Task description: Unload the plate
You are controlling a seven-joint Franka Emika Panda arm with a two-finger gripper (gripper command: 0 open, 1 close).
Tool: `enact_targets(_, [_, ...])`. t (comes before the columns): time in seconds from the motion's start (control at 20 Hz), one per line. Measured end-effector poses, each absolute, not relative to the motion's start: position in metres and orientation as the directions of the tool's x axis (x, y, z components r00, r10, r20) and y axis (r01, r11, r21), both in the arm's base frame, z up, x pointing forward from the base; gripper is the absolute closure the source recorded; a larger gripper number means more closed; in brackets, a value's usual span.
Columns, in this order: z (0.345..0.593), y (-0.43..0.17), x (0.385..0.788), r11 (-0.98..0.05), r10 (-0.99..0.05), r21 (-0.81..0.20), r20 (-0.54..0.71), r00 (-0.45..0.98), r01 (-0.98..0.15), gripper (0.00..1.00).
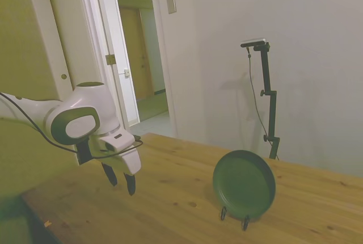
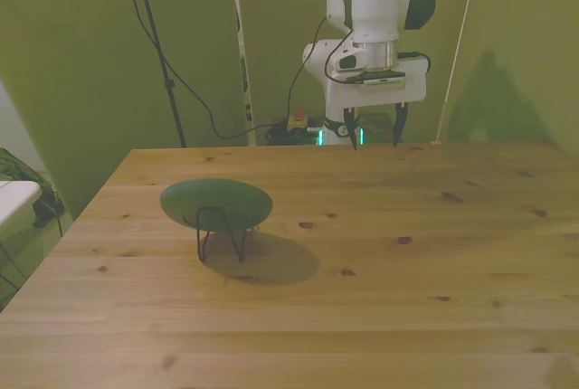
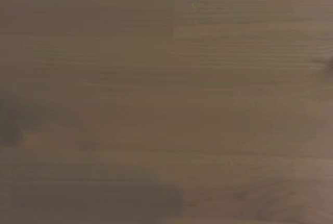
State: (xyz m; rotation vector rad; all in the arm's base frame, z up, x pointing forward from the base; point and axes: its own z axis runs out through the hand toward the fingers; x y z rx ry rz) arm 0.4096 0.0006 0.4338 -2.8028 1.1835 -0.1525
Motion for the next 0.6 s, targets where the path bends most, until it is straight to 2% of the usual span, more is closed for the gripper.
enact_targets(0.15, [0.433, -0.005, 0.409, -0.700, -0.714, -0.100, 0.083, 0.695, -0.707, 0.00])
enact_targets(0.25, [0.438, -0.028, 0.402, -0.662, -0.748, -0.098, 0.142, 0.648, -0.743, 0.00])
enact_targets(0.6, [0.491, -0.109, 0.388, -0.499, -0.848, -0.235, 0.330, 0.414, -0.834, 0.00])
